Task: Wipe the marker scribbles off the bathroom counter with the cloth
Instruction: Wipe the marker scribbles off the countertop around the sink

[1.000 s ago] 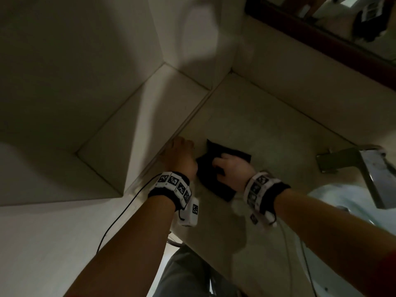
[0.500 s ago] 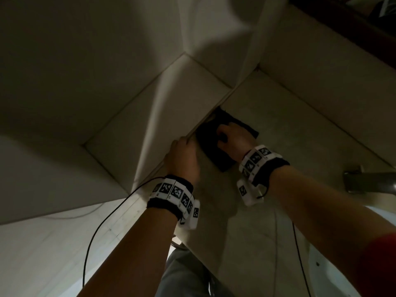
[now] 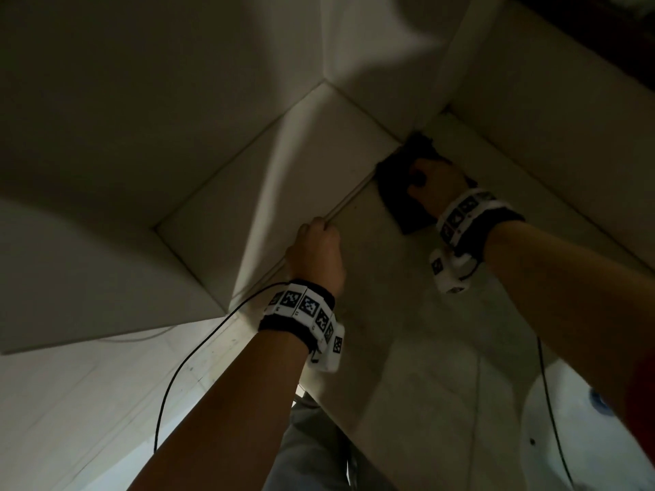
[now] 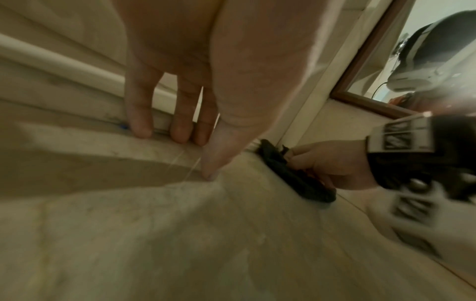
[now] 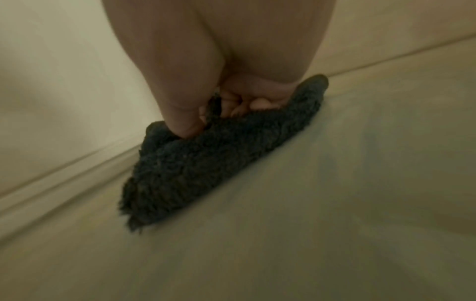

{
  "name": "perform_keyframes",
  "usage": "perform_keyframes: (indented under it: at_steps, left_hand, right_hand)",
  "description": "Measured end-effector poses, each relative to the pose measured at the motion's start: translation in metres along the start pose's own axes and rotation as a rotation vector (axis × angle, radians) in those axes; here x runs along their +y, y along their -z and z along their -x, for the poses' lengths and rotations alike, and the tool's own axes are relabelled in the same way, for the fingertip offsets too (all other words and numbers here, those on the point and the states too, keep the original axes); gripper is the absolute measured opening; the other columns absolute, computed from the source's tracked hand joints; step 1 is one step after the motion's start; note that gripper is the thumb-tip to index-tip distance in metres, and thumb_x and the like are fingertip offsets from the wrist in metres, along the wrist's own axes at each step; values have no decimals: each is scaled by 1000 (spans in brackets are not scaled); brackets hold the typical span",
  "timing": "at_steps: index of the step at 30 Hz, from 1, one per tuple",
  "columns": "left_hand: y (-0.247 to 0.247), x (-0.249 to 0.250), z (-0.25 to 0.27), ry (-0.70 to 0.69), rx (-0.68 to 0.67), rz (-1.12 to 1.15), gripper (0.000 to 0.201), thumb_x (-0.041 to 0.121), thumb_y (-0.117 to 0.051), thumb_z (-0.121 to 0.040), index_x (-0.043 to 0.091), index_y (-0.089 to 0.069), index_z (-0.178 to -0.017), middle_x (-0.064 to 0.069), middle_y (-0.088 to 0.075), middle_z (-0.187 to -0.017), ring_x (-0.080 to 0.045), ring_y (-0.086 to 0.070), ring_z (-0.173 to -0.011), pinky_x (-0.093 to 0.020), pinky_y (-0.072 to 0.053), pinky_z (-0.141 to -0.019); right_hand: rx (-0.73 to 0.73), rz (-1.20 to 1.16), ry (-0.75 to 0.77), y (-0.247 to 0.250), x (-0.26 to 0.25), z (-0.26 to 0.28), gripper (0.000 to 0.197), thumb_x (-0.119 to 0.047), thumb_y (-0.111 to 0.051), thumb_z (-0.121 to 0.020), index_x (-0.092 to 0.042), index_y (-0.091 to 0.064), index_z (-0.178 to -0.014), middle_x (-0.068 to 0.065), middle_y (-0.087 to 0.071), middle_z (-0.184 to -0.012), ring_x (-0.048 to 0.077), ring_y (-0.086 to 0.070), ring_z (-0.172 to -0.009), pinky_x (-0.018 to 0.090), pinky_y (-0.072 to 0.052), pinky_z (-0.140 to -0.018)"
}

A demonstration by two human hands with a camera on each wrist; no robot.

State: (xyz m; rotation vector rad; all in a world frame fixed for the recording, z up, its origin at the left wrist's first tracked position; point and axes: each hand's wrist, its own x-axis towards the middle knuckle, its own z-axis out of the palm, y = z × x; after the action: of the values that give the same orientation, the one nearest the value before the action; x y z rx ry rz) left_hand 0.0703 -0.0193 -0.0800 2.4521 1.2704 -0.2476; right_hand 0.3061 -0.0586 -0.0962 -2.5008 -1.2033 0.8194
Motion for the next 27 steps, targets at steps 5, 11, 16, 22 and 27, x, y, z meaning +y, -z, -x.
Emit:
perform_keyframes:
  at_steps: [5,11,16,22,27]
  left_hand:
    - [-1,0,1,11,5,40,17,-2,-52,-80,8,-57,-93,-9,-54,-111,-29,-51,-104,-42,-47,-73]
    - [0,-2,3,31,-19,67,15,4,-51,-84,7,-60,-96,-10,-54,-114,-30,-49,-108,-44,-48,-80]
    - [2,2,2,27,-61,-8,25,7,-61,-80,10,-57,-105,-9,-51,-118,-29,-47,-111,-42,-48,-78]
    - [3,24,-12,-2,-160,-106,49,14,-61,-84,21,-46,-131,-11,-42,-131,-33,-42,-117,-44,-47,-81]
    - [-1,33,-18,-13,-145,-131,44,18,-62,-84,24,-49,-126,-8,-38,-136,-34,-39,-121,-44,-49,-81]
  right_hand:
    - [-161,103,230,-49,-43,56,31,-23,-60,-91,-12,-58,-120,11,-56,-116,29,-56,-101,34,-45,-78]
    - [-144,80,252,-62,-47,82,24,-23,-62,-87,-14,-60,-109,7,-55,-105,26,-56,-92,30,-40,-65]
    - [-86,22,124,-47,-13,86,23,-27,-61,-88,-17,-59,-108,-2,-47,-97,22,-52,-86,29,-35,-65]
    - [40,-23,-56,-12,45,73,29,-23,-58,-92,-10,-58,-117,14,-59,-111,30,-56,-98,30,-40,-73]
    - [104,-45,-128,1,77,54,33,-23,-55,-95,-10,-54,-125,17,-58,-116,31,-56,-99,30,-41,-74]
